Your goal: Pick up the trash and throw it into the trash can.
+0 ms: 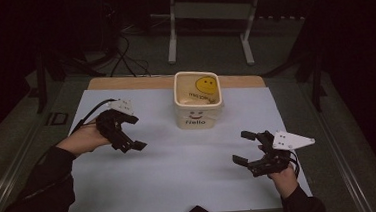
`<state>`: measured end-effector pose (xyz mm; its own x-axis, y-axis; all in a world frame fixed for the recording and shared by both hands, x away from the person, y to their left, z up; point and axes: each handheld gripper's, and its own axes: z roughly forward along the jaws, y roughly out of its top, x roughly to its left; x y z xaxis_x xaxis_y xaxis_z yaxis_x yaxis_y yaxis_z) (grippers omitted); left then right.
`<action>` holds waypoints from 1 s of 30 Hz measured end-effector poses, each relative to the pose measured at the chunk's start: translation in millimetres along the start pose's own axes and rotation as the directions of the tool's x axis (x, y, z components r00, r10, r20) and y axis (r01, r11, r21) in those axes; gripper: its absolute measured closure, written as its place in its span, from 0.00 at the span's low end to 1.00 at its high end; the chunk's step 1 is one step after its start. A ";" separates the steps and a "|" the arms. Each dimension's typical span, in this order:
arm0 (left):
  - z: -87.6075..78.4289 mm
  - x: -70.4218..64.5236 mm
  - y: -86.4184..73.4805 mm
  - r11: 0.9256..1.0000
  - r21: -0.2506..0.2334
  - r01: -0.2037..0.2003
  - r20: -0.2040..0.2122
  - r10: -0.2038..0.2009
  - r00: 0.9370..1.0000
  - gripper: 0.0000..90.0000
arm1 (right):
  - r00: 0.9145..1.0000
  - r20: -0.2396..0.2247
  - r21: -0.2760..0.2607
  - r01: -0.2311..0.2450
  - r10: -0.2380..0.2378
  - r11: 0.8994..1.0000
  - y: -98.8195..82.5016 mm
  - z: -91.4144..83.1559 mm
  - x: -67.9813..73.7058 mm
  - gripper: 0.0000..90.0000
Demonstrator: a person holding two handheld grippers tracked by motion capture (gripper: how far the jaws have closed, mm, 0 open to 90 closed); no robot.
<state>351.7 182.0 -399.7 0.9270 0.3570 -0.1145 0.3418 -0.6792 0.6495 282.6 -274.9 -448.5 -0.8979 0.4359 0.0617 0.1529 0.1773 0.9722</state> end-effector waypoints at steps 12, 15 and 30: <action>11.6 -17.9 -33.5 0.998 -0.047 0.042 0.005 -0.042 0.999 0.01 | 1.000 0.002 0.005 0.002 -0.002 1.000 0.0 0.2 0.4 0.14; 15.6 -22.7 -43.0 0.997 -0.063 0.054 0.009 -0.054 0.999 0.01 | 1.000 0.004 0.005 0.003 -0.003 1.000 0.1 0.1 0.5 0.14; 30.8 -49.3 -72.4 0.986 -0.135 0.094 0.022 -0.091 0.996 0.01 | 1.000 0.003 0.009 0.003 -0.003 1.000 -0.2 0.9 0.7 0.14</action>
<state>285.9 193.9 -464.2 0.8951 0.4035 -0.1898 0.4031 -0.5500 0.7314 282.3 -273.8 -448.9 -0.8972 0.4379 0.0578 0.1538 0.1870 0.9703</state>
